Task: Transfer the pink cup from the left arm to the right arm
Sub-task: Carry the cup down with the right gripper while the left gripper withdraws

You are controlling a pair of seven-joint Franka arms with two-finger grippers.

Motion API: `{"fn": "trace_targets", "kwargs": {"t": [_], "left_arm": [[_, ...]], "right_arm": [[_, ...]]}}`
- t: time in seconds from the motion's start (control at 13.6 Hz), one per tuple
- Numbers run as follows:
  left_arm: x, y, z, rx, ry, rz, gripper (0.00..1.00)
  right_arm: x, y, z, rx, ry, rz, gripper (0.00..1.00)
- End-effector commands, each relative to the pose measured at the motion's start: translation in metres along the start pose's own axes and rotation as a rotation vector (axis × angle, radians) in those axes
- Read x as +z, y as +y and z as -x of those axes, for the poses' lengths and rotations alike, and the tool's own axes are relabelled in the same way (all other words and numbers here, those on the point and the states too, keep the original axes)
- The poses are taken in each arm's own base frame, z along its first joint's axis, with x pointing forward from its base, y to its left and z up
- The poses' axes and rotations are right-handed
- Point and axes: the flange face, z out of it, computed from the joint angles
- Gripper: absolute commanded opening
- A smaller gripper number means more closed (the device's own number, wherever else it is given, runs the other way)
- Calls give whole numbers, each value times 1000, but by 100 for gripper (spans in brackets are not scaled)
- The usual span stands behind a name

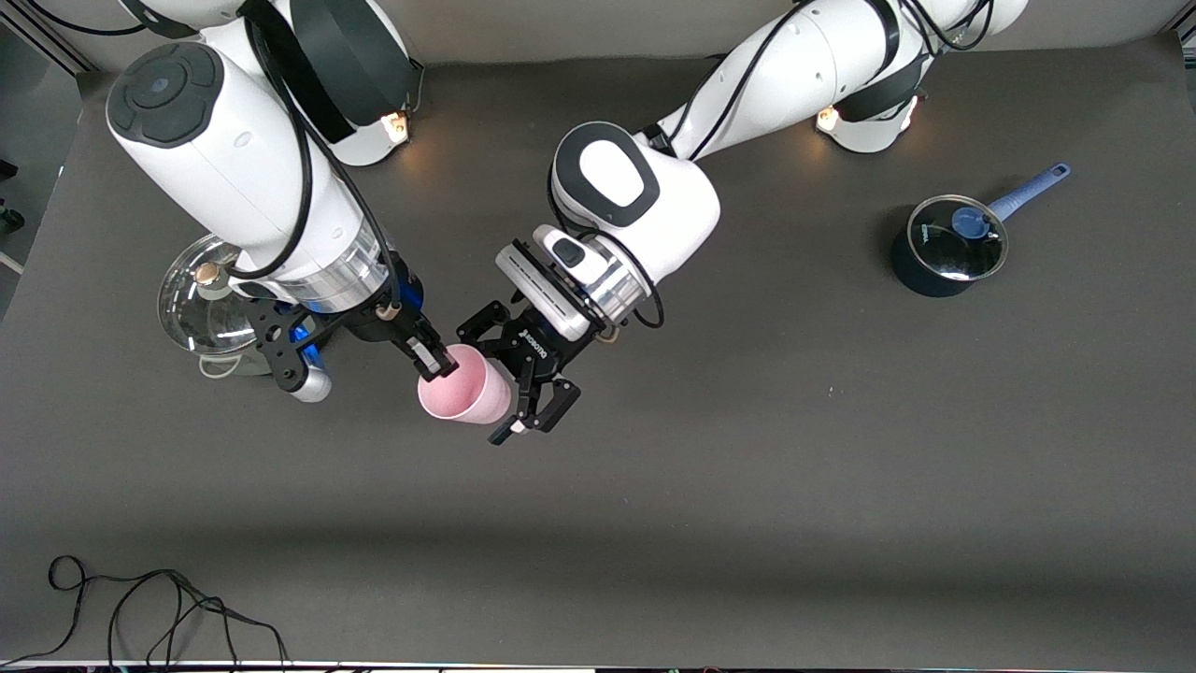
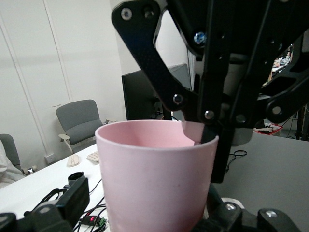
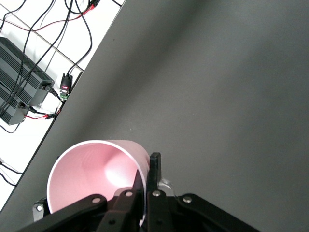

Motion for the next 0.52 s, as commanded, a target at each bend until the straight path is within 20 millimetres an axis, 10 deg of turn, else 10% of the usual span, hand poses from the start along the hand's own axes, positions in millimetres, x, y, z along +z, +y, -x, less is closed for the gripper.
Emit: {"fn": "trace_targets", "kwargs": {"t": [0.0, 0.44], "left_arm": [[-11, -36, -18, 39, 18, -44, 100], [-39, -126, 11, 100, -32, 70, 100]], "right_arm": [[-3, 2, -18, -68, 50, 11, 0], [-15, 35, -118, -223, 151, 107, 0]]}}
